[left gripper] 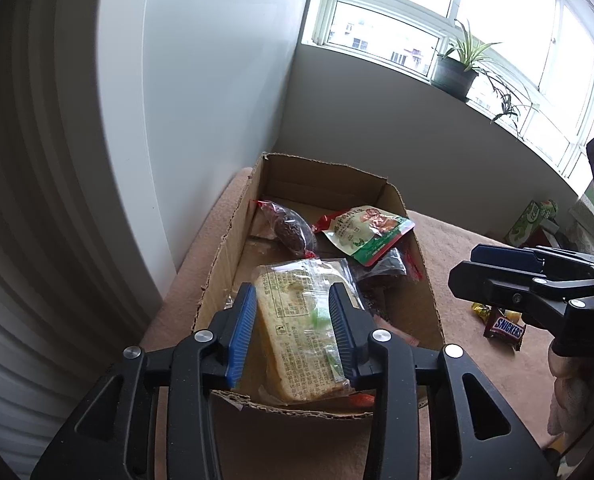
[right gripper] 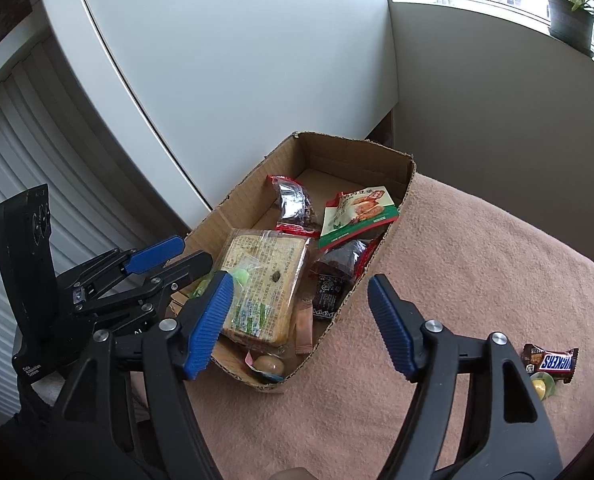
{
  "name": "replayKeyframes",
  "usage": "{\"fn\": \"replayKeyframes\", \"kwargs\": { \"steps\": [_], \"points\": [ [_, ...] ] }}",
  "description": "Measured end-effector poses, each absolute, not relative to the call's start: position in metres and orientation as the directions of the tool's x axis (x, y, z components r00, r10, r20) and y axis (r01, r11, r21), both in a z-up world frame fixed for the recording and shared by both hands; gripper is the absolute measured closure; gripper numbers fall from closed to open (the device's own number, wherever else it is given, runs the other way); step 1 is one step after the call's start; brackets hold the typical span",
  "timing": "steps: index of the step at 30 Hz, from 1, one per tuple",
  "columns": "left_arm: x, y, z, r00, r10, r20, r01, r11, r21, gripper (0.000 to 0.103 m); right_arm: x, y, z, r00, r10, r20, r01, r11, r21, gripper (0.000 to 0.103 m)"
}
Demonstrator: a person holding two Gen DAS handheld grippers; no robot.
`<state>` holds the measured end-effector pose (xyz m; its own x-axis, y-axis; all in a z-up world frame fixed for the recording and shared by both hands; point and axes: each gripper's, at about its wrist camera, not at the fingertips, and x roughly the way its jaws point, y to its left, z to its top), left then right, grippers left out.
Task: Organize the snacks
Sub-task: 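Withdraw both grippers from the box back toward the Snickers bars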
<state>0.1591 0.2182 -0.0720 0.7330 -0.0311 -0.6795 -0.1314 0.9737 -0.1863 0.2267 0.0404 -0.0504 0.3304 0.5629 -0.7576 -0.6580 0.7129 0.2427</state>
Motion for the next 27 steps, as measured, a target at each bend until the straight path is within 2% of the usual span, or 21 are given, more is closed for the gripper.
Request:
{"fn": "replayKeyframes", "kwargs": {
  "steps": [1,3,7,10,13,15,22,27],
  "points": [
    [0.158,0.218,-0.071,0.735,-0.032,-0.677,-0.131,0.973,-0.189,0.059,0.226,0.036,-0.049,0.339,0.563,-0.754,-0.654,0.717,0.242,0.022],
    [0.156,0.216,-0.069,0.739,-0.036,-0.673,-0.128,0.973,-0.192,0.059,0.225,0.027,-0.047,0.358,0.561,-0.747,-0.644,0.727,0.238,0.017],
    [0.151,0.206,-0.064,0.744,-0.041,-0.667,-0.112,0.976,-0.185,0.057,0.226,0.005,-0.045,0.377,0.552,-0.743,-0.61,0.752,0.25,0.016],
    [0.145,0.196,-0.058,0.755,-0.045,-0.654,-0.095,0.98,-0.177,0.046,0.225,-0.016,-0.042,0.4,0.544,-0.738,-0.574,0.776,0.261,0.011],
    [0.139,0.184,-0.052,0.765,-0.051,-0.642,-0.077,0.982,-0.17,0.044,0.223,-0.037,-0.038,0.424,0.534,-0.731,-0.535,0.799,0.274,0.009],
    [0.134,0.178,-0.049,0.771,-0.059,-0.635,-0.061,0.984,-0.166,0.04,0.221,-0.051,-0.035,0.439,0.524,-0.73,-0.503,0.816,0.283,0.009],
    [0.111,0.159,-0.036,0.794,-0.106,-0.599,0.014,0.988,-0.156,0.039,0.198,-0.095,-0.028,0.531,0.458,-0.713,-0.407,0.876,0.26,0.009],
    [0.097,0.153,-0.039,0.78,-0.159,-0.606,0.07,0.983,-0.169,0.039,0.183,-0.131,-0.027,0.59,0.428,-0.684,-0.326,0.902,0.283,0.007]
  ]
}}
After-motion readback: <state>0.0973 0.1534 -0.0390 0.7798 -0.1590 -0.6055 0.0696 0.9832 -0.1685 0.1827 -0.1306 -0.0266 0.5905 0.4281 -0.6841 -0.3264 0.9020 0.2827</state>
